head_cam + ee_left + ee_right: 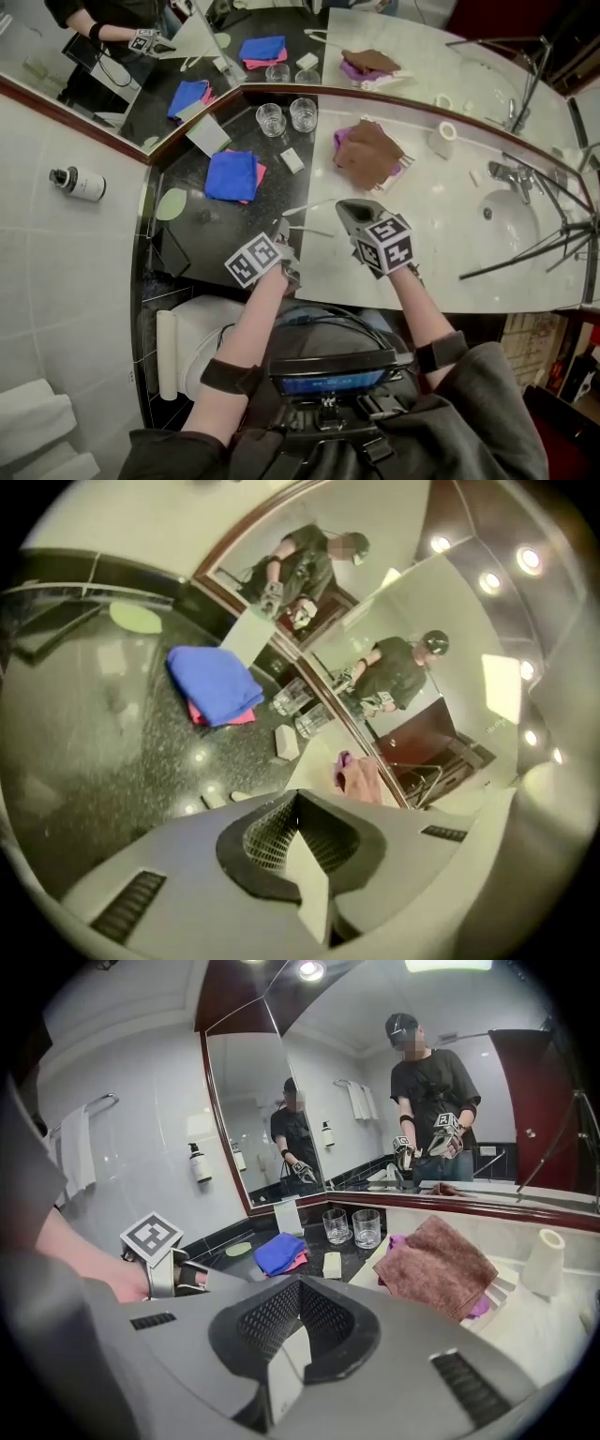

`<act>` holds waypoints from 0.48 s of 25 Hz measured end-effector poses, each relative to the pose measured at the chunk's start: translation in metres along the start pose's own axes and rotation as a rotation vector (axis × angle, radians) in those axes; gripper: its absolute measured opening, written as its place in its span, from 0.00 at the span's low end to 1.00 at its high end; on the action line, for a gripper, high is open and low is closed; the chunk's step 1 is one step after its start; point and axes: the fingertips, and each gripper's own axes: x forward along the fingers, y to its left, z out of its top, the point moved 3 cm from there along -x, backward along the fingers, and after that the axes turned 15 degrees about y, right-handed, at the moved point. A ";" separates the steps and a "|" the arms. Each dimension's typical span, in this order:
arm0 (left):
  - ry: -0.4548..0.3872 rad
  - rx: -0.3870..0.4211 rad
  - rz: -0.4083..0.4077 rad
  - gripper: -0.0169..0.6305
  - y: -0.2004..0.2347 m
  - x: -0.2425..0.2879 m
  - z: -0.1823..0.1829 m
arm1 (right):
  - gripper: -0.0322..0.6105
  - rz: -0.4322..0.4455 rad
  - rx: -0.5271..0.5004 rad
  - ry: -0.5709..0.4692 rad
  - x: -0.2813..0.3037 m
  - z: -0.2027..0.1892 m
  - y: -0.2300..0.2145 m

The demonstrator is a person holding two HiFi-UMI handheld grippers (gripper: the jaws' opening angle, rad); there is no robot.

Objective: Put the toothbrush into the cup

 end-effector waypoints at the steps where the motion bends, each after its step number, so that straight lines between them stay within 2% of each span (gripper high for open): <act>1: -0.007 0.059 -0.007 0.03 -0.007 -0.007 0.008 | 0.08 -0.003 0.001 -0.005 0.000 0.002 0.001; 6: -0.053 0.333 -0.026 0.03 -0.036 -0.044 0.046 | 0.08 -0.024 0.020 -0.025 0.001 0.007 0.004; 12: -0.052 0.699 0.060 0.03 -0.043 -0.073 0.072 | 0.08 -0.062 0.061 -0.032 0.004 0.006 0.008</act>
